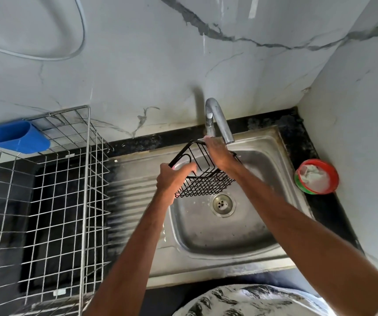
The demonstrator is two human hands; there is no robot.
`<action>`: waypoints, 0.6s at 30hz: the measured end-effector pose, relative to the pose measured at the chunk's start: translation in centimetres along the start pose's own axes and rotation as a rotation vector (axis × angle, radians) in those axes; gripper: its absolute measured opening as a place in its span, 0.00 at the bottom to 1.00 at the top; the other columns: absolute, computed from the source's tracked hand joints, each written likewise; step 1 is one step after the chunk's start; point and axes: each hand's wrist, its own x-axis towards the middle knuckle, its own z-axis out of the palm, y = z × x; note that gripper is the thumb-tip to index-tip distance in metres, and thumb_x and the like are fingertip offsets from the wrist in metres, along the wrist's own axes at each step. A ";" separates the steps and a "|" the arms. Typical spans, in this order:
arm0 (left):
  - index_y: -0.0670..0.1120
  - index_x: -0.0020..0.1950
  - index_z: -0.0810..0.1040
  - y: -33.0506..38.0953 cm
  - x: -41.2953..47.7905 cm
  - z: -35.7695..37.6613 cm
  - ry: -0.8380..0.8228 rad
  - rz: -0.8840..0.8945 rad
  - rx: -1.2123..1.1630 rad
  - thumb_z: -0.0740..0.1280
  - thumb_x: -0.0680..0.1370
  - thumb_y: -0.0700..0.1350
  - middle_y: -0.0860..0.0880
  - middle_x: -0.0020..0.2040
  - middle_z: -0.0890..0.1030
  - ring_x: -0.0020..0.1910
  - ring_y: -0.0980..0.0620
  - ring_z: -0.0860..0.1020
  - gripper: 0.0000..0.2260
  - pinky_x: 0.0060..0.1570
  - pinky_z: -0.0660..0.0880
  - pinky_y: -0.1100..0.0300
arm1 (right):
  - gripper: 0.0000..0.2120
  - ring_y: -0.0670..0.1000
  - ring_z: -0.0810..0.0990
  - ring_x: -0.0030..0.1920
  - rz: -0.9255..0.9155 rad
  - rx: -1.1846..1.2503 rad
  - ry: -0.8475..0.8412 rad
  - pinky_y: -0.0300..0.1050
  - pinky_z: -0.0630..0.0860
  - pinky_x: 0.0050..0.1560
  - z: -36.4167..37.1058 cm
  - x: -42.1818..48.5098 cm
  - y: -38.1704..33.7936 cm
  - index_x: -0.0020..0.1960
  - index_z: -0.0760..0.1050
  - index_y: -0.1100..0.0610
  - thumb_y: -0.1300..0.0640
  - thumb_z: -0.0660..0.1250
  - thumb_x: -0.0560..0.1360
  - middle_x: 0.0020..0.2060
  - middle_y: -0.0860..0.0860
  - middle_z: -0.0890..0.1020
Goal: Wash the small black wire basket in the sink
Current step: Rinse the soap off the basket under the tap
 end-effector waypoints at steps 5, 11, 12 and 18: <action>0.39 0.61 0.79 -0.3 -0.5 -0.1 -0.006 -0.015 -0.076 0.76 0.55 0.64 0.44 0.44 0.79 0.37 0.46 0.78 0.42 0.29 0.74 0.57 | 0.38 0.52 0.45 0.82 -0.279 -0.110 0.067 0.53 0.43 0.81 2.5 -4.7 -2.2 0.83 0.49 0.58 0.37 0.39 0.80 0.82 0.53 0.49; 0.42 0.63 0.75 -0.6 -0.9 0.4 0.079 -0.003 -0.123 0.73 0.60 0.71 0.43 0.54 0.82 0.47 0.44 0.83 0.43 0.46 0.84 0.48 | 0.38 0.53 0.40 0.81 -0.291 -0.128 0.090 0.53 0.39 0.80 3.8 -8.2 -1.5 0.82 0.38 0.61 0.36 0.41 0.83 0.82 0.57 0.42; 0.43 0.64 0.74 -0.6 -0.8 0.5 0.101 -0.007 -0.083 0.74 0.61 0.71 0.44 0.58 0.81 0.53 0.42 0.83 0.43 0.52 0.84 0.44 | 0.39 0.53 0.41 0.82 -0.260 -0.125 0.096 0.52 0.38 0.80 4.0 -8.4 -1.1 0.82 0.39 0.61 0.35 0.41 0.83 0.82 0.57 0.43; 0.48 0.65 0.69 -0.2 -1.4 0.4 0.124 -0.022 -0.013 0.77 0.55 0.65 0.43 0.61 0.77 0.56 0.43 0.79 0.44 0.54 0.83 0.44 | 0.47 0.57 0.39 0.81 0.016 -0.004 0.025 0.67 0.36 0.76 3.6 -7.2 1.1 0.82 0.36 0.60 0.26 0.36 0.77 0.81 0.57 0.40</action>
